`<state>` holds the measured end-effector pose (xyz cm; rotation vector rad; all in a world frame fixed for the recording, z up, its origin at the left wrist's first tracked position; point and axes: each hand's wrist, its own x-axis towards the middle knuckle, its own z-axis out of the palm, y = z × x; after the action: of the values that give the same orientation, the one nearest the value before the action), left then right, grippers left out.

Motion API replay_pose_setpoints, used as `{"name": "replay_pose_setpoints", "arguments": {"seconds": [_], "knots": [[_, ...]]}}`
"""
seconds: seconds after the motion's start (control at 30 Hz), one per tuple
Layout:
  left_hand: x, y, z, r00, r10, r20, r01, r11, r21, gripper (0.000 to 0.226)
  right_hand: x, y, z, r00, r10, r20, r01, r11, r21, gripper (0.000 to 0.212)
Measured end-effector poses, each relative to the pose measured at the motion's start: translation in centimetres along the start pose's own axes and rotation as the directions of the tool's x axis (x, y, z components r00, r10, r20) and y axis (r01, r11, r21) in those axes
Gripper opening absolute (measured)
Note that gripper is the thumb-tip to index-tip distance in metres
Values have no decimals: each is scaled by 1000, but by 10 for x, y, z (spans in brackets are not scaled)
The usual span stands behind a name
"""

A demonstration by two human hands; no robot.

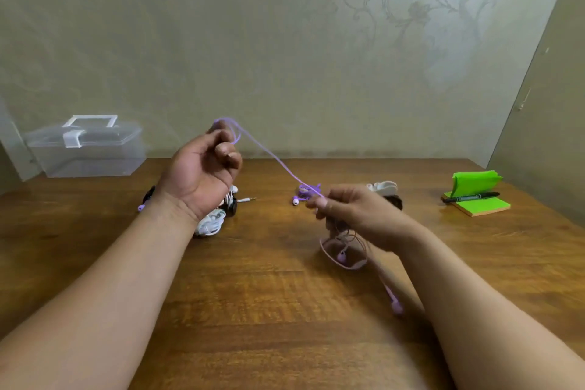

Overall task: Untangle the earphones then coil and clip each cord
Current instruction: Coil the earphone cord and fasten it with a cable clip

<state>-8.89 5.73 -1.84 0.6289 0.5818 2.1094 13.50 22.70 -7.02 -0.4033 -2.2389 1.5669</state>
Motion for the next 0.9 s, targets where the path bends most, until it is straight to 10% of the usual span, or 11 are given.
{"name": "replay_pose_setpoints", "arguments": {"seconds": [0.43,0.53,0.63,0.9], "knots": [[-5,74,46,964,138,-227,-162,983,-91,33,-75,-14,-13,901,323,-290,-197,900,389,58],[-9,82,81,969,146,-199,-168,981,-98,34,-82,11,-20,770,335,-543,-399,917,-1,48],[-16,99,130,975,177,-137,-192,976,-105,37,-94,20,-28,684,260,-681,-644,653,-398,46],[-33,127,217,973,211,-97,-209,977,37,38,-98,-16,-16,687,256,-680,-695,505,-512,31]]}}
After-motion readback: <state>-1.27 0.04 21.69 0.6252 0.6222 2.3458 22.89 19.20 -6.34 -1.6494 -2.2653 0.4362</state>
